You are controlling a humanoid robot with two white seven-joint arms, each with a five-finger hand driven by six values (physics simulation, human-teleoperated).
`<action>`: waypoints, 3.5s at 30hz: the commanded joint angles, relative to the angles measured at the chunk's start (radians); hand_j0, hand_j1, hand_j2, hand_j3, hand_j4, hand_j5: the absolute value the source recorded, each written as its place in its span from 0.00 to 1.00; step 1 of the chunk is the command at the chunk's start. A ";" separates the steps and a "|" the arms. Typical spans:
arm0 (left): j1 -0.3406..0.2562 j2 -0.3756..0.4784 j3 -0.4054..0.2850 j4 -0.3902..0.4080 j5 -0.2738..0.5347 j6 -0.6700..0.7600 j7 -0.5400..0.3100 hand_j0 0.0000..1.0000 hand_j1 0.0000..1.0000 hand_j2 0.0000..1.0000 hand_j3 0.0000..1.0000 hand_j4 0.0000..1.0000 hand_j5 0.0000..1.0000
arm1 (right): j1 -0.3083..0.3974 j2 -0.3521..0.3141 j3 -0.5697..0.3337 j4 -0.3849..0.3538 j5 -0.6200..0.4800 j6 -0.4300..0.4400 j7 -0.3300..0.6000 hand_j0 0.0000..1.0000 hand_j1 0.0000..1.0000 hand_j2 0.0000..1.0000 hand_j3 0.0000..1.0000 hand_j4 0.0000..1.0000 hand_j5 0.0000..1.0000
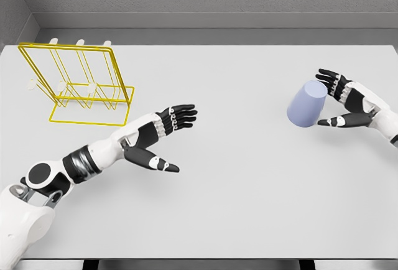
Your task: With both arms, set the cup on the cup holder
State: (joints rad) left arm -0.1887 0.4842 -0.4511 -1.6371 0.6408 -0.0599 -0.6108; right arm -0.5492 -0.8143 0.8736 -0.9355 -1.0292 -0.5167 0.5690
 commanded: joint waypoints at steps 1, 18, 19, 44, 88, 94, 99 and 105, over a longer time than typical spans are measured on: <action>0.000 0.000 0.000 -0.001 0.007 0.000 0.000 1.00 1.00 1.00 1.00 1.00 1.00 | 0.000 0.004 -0.002 -0.002 -0.006 0.004 0.000 1.00 1.00 1.00 1.00 1.00 1.00; 0.002 0.002 0.000 -0.003 0.007 0.000 0.000 1.00 1.00 1.00 1.00 1.00 1.00 | 0.000 0.038 0.007 -0.006 -0.003 0.026 0.008 1.00 1.00 1.00 1.00 1.00 1.00; 0.002 0.002 0.000 -0.003 0.007 0.000 0.000 1.00 1.00 1.00 1.00 1.00 1.00 | 0.000 0.038 0.007 -0.006 -0.005 0.026 0.014 0.99 0.99 0.99 0.99 0.99 0.99; 0.002 0.002 0.002 -0.001 0.007 0.000 0.000 1.00 1.00 1.00 1.00 1.00 1.00 | -0.031 0.035 -0.001 -0.048 0.004 0.029 0.014 0.70 0.70 0.70 0.70 0.70 0.70; 0.003 0.004 0.014 0.000 0.005 0.003 0.000 1.00 1.00 1.00 1.00 1.00 1.00 | -0.046 0.118 0.008 -0.299 0.040 0.029 0.012 0.69 0.69 0.69 0.69 0.69 0.69; 0.003 0.004 0.017 0.002 0.005 0.005 0.000 1.00 1.00 1.00 1.00 1.00 1.00 | -0.043 0.130 0.019 -0.319 0.041 0.027 0.012 0.69 0.69 0.69 0.69 0.69 0.69; 0.003 0.004 0.017 0.000 0.005 0.006 0.000 1.00 1.00 1.00 1.00 1.00 1.00 | -0.043 0.141 0.027 -0.342 0.057 0.029 0.008 0.69 0.69 0.69 0.69 0.69 0.69; 0.003 0.005 0.017 0.000 0.005 0.006 0.000 1.00 1.00 1.00 1.00 1.00 1.00 | -0.043 0.165 0.050 -0.348 0.058 0.029 0.005 0.69 0.69 0.69 0.69 0.69 0.69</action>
State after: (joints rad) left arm -0.1856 0.4884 -0.4342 -1.6361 0.6393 -0.0537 -0.6108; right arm -0.5921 -0.6577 0.9153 -1.2812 -0.9659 -0.4882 0.5749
